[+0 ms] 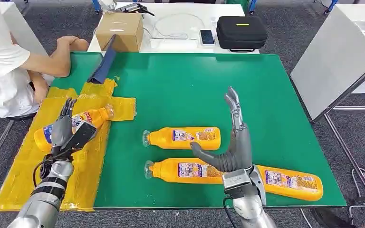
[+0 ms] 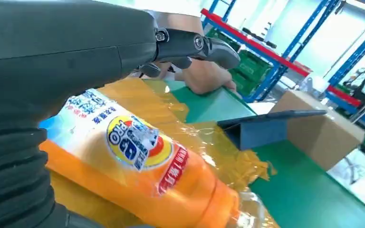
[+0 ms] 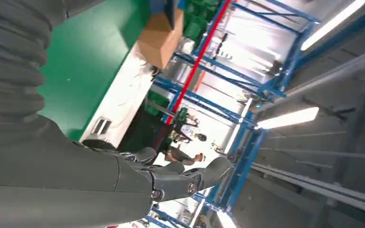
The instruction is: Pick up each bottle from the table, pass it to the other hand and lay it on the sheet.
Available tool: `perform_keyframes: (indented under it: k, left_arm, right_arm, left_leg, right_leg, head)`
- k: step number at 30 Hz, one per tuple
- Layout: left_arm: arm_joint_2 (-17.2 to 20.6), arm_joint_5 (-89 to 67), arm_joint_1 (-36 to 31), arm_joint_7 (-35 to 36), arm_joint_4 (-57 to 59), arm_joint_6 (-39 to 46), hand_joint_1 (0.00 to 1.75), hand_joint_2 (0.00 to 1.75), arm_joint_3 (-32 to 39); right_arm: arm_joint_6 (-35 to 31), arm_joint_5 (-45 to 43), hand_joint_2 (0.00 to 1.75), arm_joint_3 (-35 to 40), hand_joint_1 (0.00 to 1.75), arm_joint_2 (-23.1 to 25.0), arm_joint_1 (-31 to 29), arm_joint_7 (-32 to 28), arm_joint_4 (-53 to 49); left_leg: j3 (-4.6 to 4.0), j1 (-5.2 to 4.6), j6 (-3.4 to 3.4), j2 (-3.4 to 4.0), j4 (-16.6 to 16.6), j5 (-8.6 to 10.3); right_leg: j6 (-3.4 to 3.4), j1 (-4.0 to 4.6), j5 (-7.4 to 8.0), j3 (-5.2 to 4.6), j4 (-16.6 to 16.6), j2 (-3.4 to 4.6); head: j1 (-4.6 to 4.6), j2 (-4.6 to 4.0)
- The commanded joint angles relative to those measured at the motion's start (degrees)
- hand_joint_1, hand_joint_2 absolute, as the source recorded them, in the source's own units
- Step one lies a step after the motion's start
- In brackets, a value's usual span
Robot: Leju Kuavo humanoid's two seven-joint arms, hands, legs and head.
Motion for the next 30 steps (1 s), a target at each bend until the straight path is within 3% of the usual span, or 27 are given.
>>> perform_keyframes:
  k: [1, 6, 11, 15, 18, 20, 21, 24, 30]
  left_arm:
    - [-3.52, 8.14, 5.63, -2.38, -11.08, -6.85, 0.0, 1.75, 0.94]
    - [-6.08, 12.05, 8.54, -3.28, -17.01, -11.73, 0.0, 1.75, -0.3]
    - [-6.34, 11.93, 8.41, -3.23, -17.11, -11.96, 0.0, 1.75, -0.95]
    - [-7.93, 11.81, 7.67, -3.26, -17.16, -12.18, 0.0, 1.75, -2.89]
    - [-8.33, 12.2, 5.87, -3.0, -14.63, -12.07, 0.0, 1.75, -3.57]
    - [-8.31, 12.3, 5.43, -3.12, -13.79, -11.79, 0.0, 1.75, -3.51]
    - [-8.31, 12.3, 5.43, -3.12, -13.79, -11.79, 0.0, 1.75, -3.51]
    - [-8.3, 12.63, 5.09, -3.35, -12.8, -11.95, 0.0, 1.75, -3.6]
    - [-9.35, 13.2, 2.57, -4.05, -9.05, -11.67, 0.0, 1.75, -4.55]
  right_arm:
    - [0.15, 14.29, 1.75, 3.46, 0.0, -6.16, -3.19, 6.45, 8.34]
    - [2.05, 24.09, 1.75, 5.38, 0.0, -12.26, -2.97, 10.12, 10.8]
    - [2.87, 25.45, 1.75, 5.52, 0.0, -13.34, -2.92, 11.03, 10.95]
    - [5.2, 28.32, 1.75, 5.35, 0.0, -18.52, -1.96, 12.12, 11.36]
    - [9.84, 23.82, 1.75, 3.89, 0.0, -21.45, -2.27, 10.66, 11.33]
    - [9.98, 23.6, 1.75, 3.55, 0.0, -21.42, -2.41, 10.41, 11.51]
    - [9.98, 23.6, 1.75, 3.55, 0.0, -21.42, -2.41, 10.41, 11.51]
    - [9.2, 24.61, 1.75, 2.72, 0.0, -20.88, -2.42, 11.58, 11.54]
    - [10.33, 25.68, 1.75, -2.5, 0.0, -23.29, -3.76, 14.3, 16.25]
  left_leg:
    - [0.22, 0.07, -0.11, -0.03, 0.0, -0.1]
    - [0.19, 0.08, -0.11, -0.12, 0.0, -0.1]
    - [0.27, 0.06, -0.17, -0.26, 0.07, -0.17]
    - [0.27, 0.08, -0.22, -0.29, 0.11, -0.24]
    - [0.16, 0.07, -0.15, -0.39, 0.08, -0.14]
    - [0.29, 0.05, -0.12, -0.59, 0.14, -0.16]
    - [0.06, 0.04, -0.03, -0.35, 0.08, -0.04]
    - [0.14, 0.0, -0.09, -0.25, 0.1, -0.13]
    - [-0.05, -0.04, -0.01, -0.27, 0.04, 0.03]
  right_leg:
    - [-0.05, 0.03, -0.04, 0.28, -0.08, 0.11]
    - [-0.06, 0.04, -0.06, 0.28, -0.09, 0.02]
    - [-0.08, 0.01, -0.15, 0.27, -0.02, 0.02]
    - [-0.04, 0.04, -0.13, 0.55, 0.01, 0.0]
    - [0.04, 0.04, -0.08, 0.42, -0.03, -0.18]
    - [0.04, 0.0, -0.18, 0.6, 0.01, -0.3]
    - [0.09, 0.01, -0.02, 0.26, -0.04, -0.13]
    - [0.07, -0.04, -0.04, 0.44, 0.0, 0.03]
    - [0.15, -0.05, 0.09, 0.2, -0.04, -0.16]
  head:
    - [0.0, 0.0]
    - [-0.02, 0.0]
    - [0.0, 0.0]
    - [-0.02, 0.0]
    - [-0.04, 0.0]
    - [-0.04, 0.02]
    - [-0.02, 0.0]
    - [0.0, 0.0]
    - [-0.04, 0.0]
